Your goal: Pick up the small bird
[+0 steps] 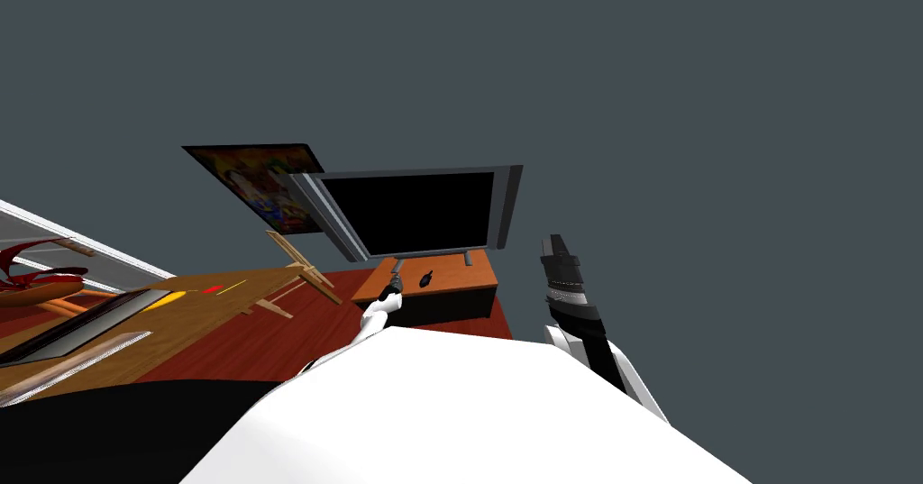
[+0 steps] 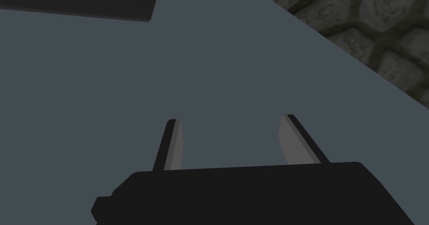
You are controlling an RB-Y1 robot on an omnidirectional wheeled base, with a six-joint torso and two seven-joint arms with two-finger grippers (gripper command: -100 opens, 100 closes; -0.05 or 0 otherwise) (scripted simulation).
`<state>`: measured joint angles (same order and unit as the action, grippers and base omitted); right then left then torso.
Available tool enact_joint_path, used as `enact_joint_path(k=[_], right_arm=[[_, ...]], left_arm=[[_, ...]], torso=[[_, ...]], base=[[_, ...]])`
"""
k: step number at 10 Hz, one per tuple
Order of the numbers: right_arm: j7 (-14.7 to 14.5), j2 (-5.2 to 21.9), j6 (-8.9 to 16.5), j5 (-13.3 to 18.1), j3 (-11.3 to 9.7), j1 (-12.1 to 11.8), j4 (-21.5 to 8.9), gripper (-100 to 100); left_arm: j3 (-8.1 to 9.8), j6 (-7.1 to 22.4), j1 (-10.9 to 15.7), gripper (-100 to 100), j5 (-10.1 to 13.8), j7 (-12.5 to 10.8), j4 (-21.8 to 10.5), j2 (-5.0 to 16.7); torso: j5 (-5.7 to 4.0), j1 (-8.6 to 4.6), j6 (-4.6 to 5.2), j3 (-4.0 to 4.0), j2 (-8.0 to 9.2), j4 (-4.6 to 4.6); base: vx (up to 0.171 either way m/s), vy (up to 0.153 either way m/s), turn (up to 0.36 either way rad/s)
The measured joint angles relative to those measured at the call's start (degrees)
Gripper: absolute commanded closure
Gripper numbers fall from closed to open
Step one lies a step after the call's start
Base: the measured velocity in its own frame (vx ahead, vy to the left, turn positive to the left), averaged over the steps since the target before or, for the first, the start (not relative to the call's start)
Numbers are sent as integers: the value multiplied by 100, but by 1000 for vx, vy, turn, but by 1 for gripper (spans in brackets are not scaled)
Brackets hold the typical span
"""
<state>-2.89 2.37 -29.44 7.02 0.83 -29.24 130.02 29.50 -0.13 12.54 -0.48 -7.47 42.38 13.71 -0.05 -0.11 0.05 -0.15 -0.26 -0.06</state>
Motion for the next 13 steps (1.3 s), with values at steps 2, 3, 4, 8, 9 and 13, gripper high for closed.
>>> enact_joint_path(k=[2, 3, 4, 8, 9, 13], right_arm=[[0, 0, 0, 0, 0, 0, 0, 0], [0, 0, 0, 0, 0, 0, 0, 0], [0, 0, 0, 0, 0, 0, 0, 0], [0, 0, 0, 0, 0, 0, 0, 0], [0, 0, 0, 0, 0, -1, 0, 0], [0, 0, 0, 0, 0, 0, 0, 0]], left_arm=[[89, 76, 144, -100, -1, 14, -278, -17], [158, 146, 250, -100, -11, 31, -420, -32], [169, 159, 322, -100, 3, 29, -595, -3], [309, 325, 764, -100, 76, 34, -1522, 28], [333, 279, 938, -100, 101, 32, -1911, 78], [344, 639, 954, -100, 176, 47, -1871, -84]], torso=[[-1, -3, 1, 0, 1, 0], [-1, -6, 0, -2, -5, 0], [-1, -1, 0, -3, -5, -1], [-2, -8, 1, -10, -19, -3], [-1, -3, 1, -14, -25, -5], [2, 11, 1, -10, -18, -3]], base=[[32, -66, 47], [38, -57, 36], [42, -67, 60], [68, -80, 57], [66, -45, 8], [73, -31, 0]])
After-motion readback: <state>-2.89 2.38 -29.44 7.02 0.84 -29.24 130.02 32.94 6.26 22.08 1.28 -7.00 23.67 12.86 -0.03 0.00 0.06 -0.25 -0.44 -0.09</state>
